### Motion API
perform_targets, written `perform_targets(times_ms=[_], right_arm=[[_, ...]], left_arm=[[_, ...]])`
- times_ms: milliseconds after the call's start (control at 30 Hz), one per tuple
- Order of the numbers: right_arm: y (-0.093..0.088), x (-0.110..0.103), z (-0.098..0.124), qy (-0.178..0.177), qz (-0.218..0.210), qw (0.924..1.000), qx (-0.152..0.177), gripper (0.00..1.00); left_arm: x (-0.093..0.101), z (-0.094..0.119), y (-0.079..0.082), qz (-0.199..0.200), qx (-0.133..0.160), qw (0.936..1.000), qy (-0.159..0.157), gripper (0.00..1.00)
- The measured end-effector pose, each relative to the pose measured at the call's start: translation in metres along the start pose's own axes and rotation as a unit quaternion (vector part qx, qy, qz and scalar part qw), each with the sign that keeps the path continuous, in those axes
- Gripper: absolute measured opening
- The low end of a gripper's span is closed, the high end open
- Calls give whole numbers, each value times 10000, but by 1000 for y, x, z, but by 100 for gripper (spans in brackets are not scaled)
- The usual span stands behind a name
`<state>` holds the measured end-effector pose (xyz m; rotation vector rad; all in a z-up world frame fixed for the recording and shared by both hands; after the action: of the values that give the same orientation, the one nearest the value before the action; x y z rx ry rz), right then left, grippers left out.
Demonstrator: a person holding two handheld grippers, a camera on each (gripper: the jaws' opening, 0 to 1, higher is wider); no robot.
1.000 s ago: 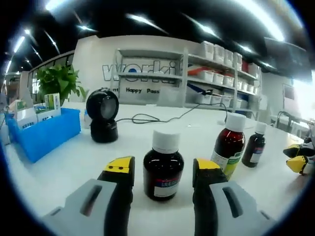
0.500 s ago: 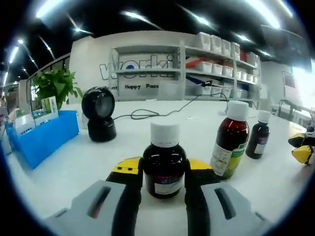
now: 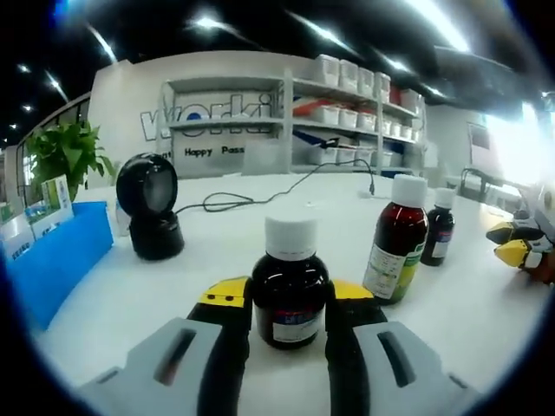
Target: Rotate the medicine bottle to make it face forward pick up the medicine bottle inspect the drug traceability code place the medicine on the table
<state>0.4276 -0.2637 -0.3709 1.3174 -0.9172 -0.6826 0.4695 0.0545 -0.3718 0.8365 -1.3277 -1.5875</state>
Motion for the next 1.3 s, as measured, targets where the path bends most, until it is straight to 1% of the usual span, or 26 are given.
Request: perform_targets(times_ms=[100, 200, 267, 333, 400, 433, 500, 633, 733, 800, 967, 1133, 1300], right_arm=[[0, 0, 0, 3, 2, 10000, 1, 18], [0, 0, 0, 4, -12, 10000, 3, 18], [0, 0, 0, 5, -7, 10000, -1, 18], [0, 0, 0, 8, -6, 10000, 1, 18], [0, 0, 0, 3, -1, 10000, -3, 18], [0, 0, 0, 2, 0, 10000, -5, 18], [0, 0, 0, 1, -2, 10000, -4, 18], [-1, 0, 0, 0, 20, 10000, -20, 18], [-1, 0, 0, -3, 31, 10000, -28, 18], [-1, 0, 0, -8, 38, 10000, -31, 18], [-2, 0, -1, -7, 44, 10000, -44, 18], [-2, 0, -1, -10, 54, 10000, -50, 18], [-2, 0, -1, -18, 58, 10000, -52, 18]], left_arm=[[1, 3, -1, -33, 40, 9999, -159, 24], [1, 3, 0, -73, 36, 9992, -385, 24], [1, 2, 0, -131, 22, 9980, -620, 24], [0, 3, 0, -184, 19, 9968, -774, 24], [-1, 3, 0, -219, 21, 9962, -837, 24], [-1, 2, 0, -333, 38, 9945, -997, 24], [-1, 5, -1, -283, 62, 9931, -1136, 24], [-3, 1, 0, -312, 35, 9896, -1401, 24], [2, 3, 0, -365, 37, 9882, -1490, 24], [0, 2, 0, -352, 53, 9874, -1544, 24], [2, 4, 0, -384, 71, 9869, -1567, 24], [-3, 0, 0, -368, 89, 9883, -1475, 24], [-3, -2, 0, -335, 114, 9904, -1339, 24]])
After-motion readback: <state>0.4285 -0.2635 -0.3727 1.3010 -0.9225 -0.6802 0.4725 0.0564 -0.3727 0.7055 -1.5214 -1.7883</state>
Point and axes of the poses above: the point that each gripper's makers call its tool centre point, and the gripper's own axes: z roughly backward along the fingers, x roughly to its right, y roughly out of its top, the point moved 7 cm from there along z, roughly backward along the fingers, and after that the axes turned 14 degrees about -y, right-handed, at the moved point
